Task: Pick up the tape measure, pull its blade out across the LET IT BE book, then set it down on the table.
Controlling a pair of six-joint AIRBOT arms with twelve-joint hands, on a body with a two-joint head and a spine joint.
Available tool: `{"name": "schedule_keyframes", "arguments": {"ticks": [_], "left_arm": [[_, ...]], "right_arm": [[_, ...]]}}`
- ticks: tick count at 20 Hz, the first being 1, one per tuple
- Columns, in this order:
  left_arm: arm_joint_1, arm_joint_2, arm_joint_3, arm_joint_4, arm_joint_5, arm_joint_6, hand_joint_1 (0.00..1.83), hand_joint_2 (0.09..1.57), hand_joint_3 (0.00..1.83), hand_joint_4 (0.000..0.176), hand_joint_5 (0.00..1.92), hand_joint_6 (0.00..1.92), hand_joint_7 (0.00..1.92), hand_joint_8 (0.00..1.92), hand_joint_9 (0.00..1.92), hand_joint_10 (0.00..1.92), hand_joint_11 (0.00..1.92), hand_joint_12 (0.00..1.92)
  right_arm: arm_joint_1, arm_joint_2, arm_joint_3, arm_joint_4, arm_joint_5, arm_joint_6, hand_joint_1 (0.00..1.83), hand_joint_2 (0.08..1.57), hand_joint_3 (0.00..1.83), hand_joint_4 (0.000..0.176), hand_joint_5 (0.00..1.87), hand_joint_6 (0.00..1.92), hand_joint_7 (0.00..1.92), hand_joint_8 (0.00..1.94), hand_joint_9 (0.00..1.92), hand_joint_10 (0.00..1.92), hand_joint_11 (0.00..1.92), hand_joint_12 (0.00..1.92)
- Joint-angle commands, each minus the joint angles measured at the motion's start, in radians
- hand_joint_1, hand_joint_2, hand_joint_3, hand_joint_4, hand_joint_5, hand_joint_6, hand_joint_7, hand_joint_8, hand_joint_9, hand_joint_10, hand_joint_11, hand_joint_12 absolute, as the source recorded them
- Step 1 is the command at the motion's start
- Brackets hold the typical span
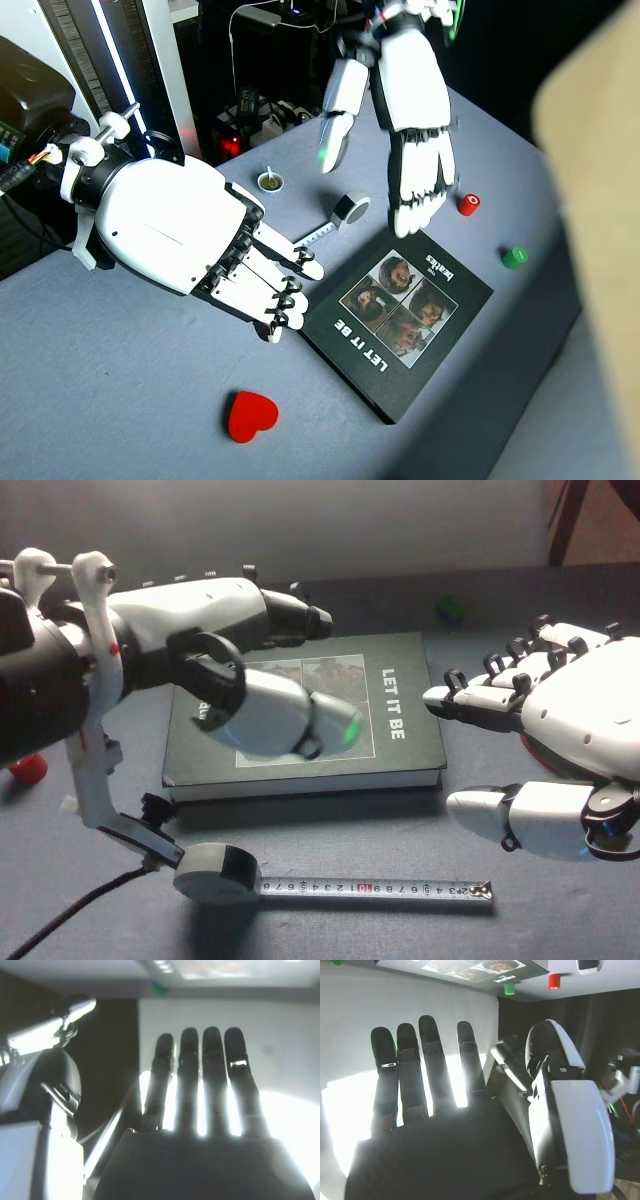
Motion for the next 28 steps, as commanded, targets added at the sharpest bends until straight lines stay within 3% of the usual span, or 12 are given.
{"name": "schedule_keyframes", "arguments": {"ticks": [1, 4, 5, 8, 10, 11, 13, 16, 18, 21, 25, 28], "left_arm": [[0.009, 0.005, 0.006, 0.031, 0.054, -0.018, 0.79, 1.05, 0.00, 0.000, 0.31, 0.00, 0.32, 0.00, 0.32, 0.00, 0.01, 0.86], [0.054, 0.018, -0.006, 0.125, 0.045, -0.155, 0.93, 1.09, 0.01, 0.000, 0.36, 0.01, 0.36, 0.01, 0.34, 0.01, 0.03, 0.88], [0.055, 0.024, -0.012, 0.125, 0.046, -0.156, 0.95, 1.08, 0.00, 0.000, 0.39, 0.01, 0.41, 0.01, 0.36, 0.01, 0.04, 0.87], [0.058, 0.099, -0.057, 0.128, 0.011, -0.236, 1.00, 1.06, 0.00, 0.000, 0.51, 0.01, 0.53, 0.01, 0.43, 0.01, 0.08, 0.86], [0.078, 0.156, -0.081, 0.166, -0.006, -0.346, 1.02, 1.06, 0.00, 0.000, 0.53, 0.01, 0.53, 0.00, 0.44, 0.01, 0.09, 0.86], [0.099, 0.186, -0.084, 0.201, 0.024, -0.401, 1.03, 1.06, 0.00, 0.000, 0.54, 0.01, 0.54, 0.00, 0.44, 0.01, 0.11, 0.87], [0.122, 0.197, -0.076, 0.241, 0.081, -0.416, 1.03, 1.07, 0.01, 0.000, 0.55, 0.01, 0.54, 0.01, 0.45, 0.01, 0.12, 0.87], [0.192, 0.224, -0.082, 0.455, 0.118, -0.598, 1.04, 1.10, 0.00, 0.000, 0.61, 0.01, 0.59, 0.01, 0.48, 0.01, 0.19, 0.86], [0.250, 0.234, -0.080, 0.631, 0.118, -0.788, 1.04, 1.12, 0.00, 0.000, 0.63, 0.00, 0.61, 0.00, 0.50, 0.00, 0.21, 0.85], [0.354, 0.240, -0.079, 0.831, 0.097, -1.022, 1.05, 1.12, 0.00, 0.000, 0.63, 0.00, 0.62, 0.00, 0.51, 0.01, 0.21, 0.84], [0.539, 0.214, -0.071, 1.145, -0.055, -1.380, 1.05, 1.12, 0.00, 0.000, 0.62, 0.00, 0.62, 0.00, 0.53, 0.01, 0.21, 0.84], [0.633, 0.180, -0.059, 1.247, -0.169, -1.533, 1.05, 1.12, 0.00, 0.000, 0.63, 0.00, 0.63, 0.01, 0.53, 0.01, 0.23, 0.85]], "right_arm": [[0.010, 0.003, -0.004, -0.051, 0.045, -0.001, 0.07, 1.23, 0.00, 0.137, 0.21, 0.00, 0.35, 0.01, 0.29, 0.01, 0.03, 0.97], [0.007, 0.003, -0.004, -0.051, 0.048, -0.004, 0.07, 1.22, 0.00, 0.136, 0.23, 0.01, 0.38, 0.01, 0.33, 0.02, 0.08, 0.99], [0.007, 0.003, -0.004, -0.051, 0.050, -0.005, 0.07, 1.23, 0.00, 0.135, 0.23, 0.01, 0.38, 0.01, 0.34, 0.02, 0.08, 0.99], [0.007, 0.003, -0.004, -0.051, 0.051, -0.008, 0.08, 1.23, 0.00, 0.136, 0.23, 0.00, 0.38, 0.01, 0.33, 0.01, 0.06, 0.98], [0.006, 0.003, -0.004, -0.051, 0.051, -0.008, 0.08, 1.23, 0.00, 0.136, 0.23, 0.00, 0.39, 0.01, 0.34, 0.01, 0.07, 0.99], [0.006, 0.003, -0.004, -0.051, 0.051, -0.008, 0.08, 1.23, 0.00, 0.135, 0.23, 0.00, 0.39, 0.01, 0.35, 0.01, 0.09, 1.00], [0.006, 0.004, -0.005, -0.051, 0.051, -0.008, 0.08, 1.23, 0.00, 0.136, 0.23, 0.00, 0.40, 0.01, 0.35, 0.02, 0.10, 1.01], [0.006, 0.004, -0.005, -0.051, 0.051, -0.008, 0.11, 1.22, 0.00, 0.136, 0.23, 0.00, 0.40, 0.01, 0.36, 0.01, 0.10, 1.02], [0.006, 0.004, -0.005, -0.051, 0.051, -0.008, 0.12, 1.21, 0.00, 0.136, 0.25, 0.01, 0.41, 0.01, 0.36, 0.01, 0.08, 1.01], [0.005, 0.004, -0.005, -0.051, 0.051, -0.008, 0.12, 1.22, 0.00, 0.136, 0.24, 0.00, 0.40, 0.00, 0.36, 0.01, 0.07, 1.01], [0.005, 0.004, -0.005, -0.051, 0.051, -0.008, 0.11, 1.23, 0.00, 0.136, 0.24, 0.00, 0.42, 0.00, 0.39, 0.01, 0.12, 1.04], [0.005, 0.004, -0.005, -0.051, 0.050, -0.008, 0.11, 1.23, 0.00, 0.136, 0.24, 0.00, 0.42, 0.00, 0.39, 0.01, 0.13, 1.05]]}}
